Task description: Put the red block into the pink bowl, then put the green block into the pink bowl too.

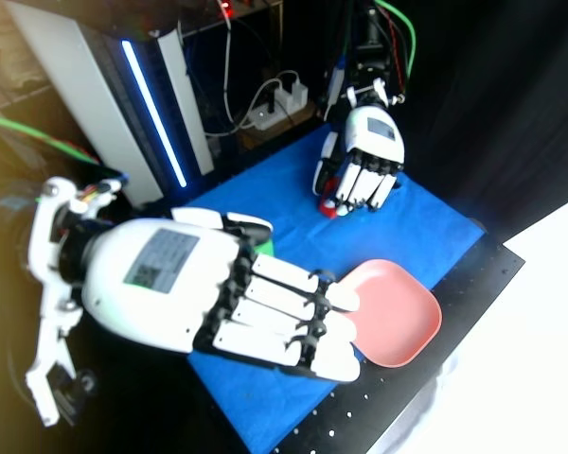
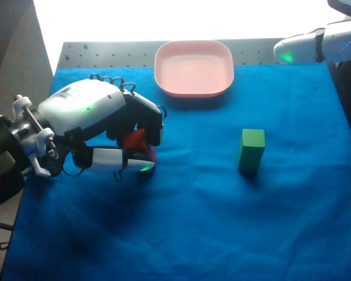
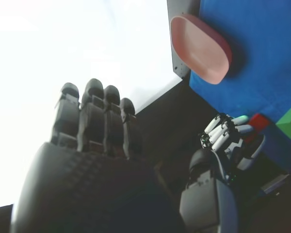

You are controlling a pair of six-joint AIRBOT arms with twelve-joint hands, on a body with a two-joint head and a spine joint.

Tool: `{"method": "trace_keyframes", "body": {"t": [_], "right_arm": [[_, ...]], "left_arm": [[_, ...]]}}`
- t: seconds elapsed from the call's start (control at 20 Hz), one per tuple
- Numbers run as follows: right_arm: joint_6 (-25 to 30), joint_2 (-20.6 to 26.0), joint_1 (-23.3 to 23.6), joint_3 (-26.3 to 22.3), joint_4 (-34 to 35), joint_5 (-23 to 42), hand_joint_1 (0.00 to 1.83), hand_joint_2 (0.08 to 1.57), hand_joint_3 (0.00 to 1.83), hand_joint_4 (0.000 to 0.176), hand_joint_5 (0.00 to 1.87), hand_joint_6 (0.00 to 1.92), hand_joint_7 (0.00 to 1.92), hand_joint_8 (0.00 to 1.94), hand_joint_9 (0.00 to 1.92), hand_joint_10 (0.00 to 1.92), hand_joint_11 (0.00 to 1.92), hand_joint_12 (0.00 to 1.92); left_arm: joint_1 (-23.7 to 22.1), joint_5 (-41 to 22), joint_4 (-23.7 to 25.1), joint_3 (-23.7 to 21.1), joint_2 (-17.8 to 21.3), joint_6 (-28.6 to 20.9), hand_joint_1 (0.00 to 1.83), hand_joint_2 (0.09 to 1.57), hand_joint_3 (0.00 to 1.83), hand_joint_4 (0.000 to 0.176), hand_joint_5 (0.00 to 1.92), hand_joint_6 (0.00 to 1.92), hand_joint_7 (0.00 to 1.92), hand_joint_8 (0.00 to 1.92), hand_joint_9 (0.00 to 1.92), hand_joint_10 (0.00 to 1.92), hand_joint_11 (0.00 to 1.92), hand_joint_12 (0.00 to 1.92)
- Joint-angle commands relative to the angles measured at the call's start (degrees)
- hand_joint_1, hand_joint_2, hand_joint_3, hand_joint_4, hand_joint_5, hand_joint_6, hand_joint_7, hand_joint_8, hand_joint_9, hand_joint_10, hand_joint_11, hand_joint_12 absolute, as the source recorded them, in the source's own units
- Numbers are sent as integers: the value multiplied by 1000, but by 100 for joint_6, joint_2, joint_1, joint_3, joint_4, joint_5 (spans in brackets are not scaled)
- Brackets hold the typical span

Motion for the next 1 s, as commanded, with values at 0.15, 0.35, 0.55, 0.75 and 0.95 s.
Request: {"method": "trace_keyframes", "body": {"t": [0.15, 0.35, 0.55, 0.75, 0.95], "right_arm": [[34, -22, 114, 38, 135, 626, 0, 1003, 0, 33, 182, 0, 223, 1, 193, 3, 0, 456], [36, -53, 114, 59, 135, 626, 0, 1017, 4, 32, 189, 1, 224, 1, 218, 8, 0, 505], [40, -72, 113, 67, 136, 626, 0, 1021, 0, 31, 196, 2, 233, 3, 231, 4, 0, 638], [41, -123, 113, 87, 136, 627, 0, 1023, 0, 15, 162, 0, 241, 2, 233, 7, 0, 604], [68, -170, 113, 113, 136, 628, 0, 1020, 1, 0, 147, 3, 221, 5, 166, 7, 0, 405]], "left_arm": [[-39, -686, -78, 55, -14, -64, 1266, 1122, 0, 0, 920, 828, 1034, 1137, 1142, 999, 1033, 1476], [-94, -640, -67, 102, 17, -64, 1257, 1142, 2, 0, 890, 857, 982, 1230, 1015, 1167, 883, 1550], [-555, -379, 160, 288, 46, -62, 1267, 1112, 0, 0, 1003, 650, 1011, 1195, 1019, 1162, 830, 1470], [-1040, -153, 392, 472, 70, -62, 1265, 1078, 0, 0, 999, 764, 1131, 914, 1170, 577, 923, 1226], [-1493, 143, 601, 671, 84, -62, 1270, 1086, 2, 0, 955, 834, 1134, 910, 1217, 601, 963, 1294]]}}
